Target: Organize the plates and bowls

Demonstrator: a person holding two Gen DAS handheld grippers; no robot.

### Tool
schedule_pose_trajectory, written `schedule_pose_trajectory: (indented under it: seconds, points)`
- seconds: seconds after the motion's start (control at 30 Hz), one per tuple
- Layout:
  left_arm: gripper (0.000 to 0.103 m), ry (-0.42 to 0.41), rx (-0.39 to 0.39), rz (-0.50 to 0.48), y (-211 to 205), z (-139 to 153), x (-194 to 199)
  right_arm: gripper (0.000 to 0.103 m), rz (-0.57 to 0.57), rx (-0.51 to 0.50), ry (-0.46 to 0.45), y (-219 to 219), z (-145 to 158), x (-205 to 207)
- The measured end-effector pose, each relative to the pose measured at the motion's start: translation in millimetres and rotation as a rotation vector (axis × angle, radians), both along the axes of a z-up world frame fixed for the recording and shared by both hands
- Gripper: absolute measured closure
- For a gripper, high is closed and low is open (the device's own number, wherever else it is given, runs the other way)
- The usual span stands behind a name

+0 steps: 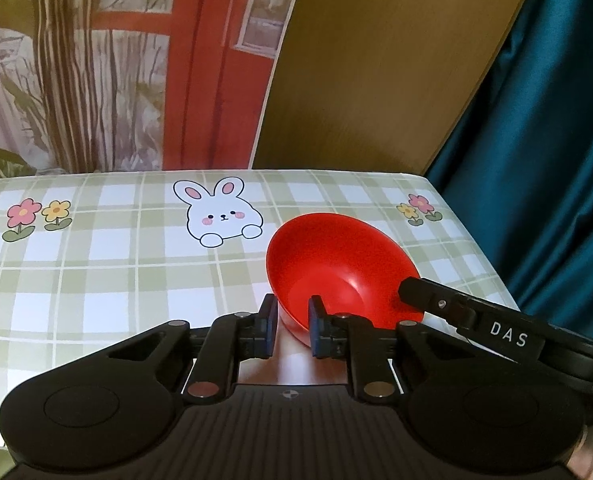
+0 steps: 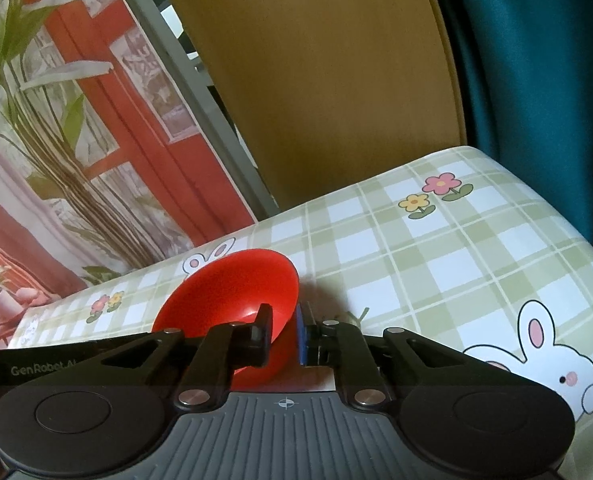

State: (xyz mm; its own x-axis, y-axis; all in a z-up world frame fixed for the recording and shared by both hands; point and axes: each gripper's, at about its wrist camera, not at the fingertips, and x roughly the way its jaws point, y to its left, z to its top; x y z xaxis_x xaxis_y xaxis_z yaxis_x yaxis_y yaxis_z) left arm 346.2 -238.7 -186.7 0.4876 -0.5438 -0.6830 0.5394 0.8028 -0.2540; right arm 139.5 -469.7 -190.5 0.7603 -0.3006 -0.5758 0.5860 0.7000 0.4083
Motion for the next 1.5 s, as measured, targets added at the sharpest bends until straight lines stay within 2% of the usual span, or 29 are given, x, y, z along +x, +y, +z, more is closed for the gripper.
schedule_pose_trajectory:
  seconds: [0.63,1.1,1.5]
  points:
    - [0.085,-0.105,-0.020,-0.002,41,58,-64,0.090,0.011,-0.039,-0.088,58,61,-35]
    - [0.085,-0.120,0.001,-0.002,68,59,-103,0.090,0.036,-0.040,-0.069,103,71,-56]
    - [0.085,-0.111,-0.011,0.008,79,53,-122,0.090,0.060,-0.045,-0.047,117,69,-69]
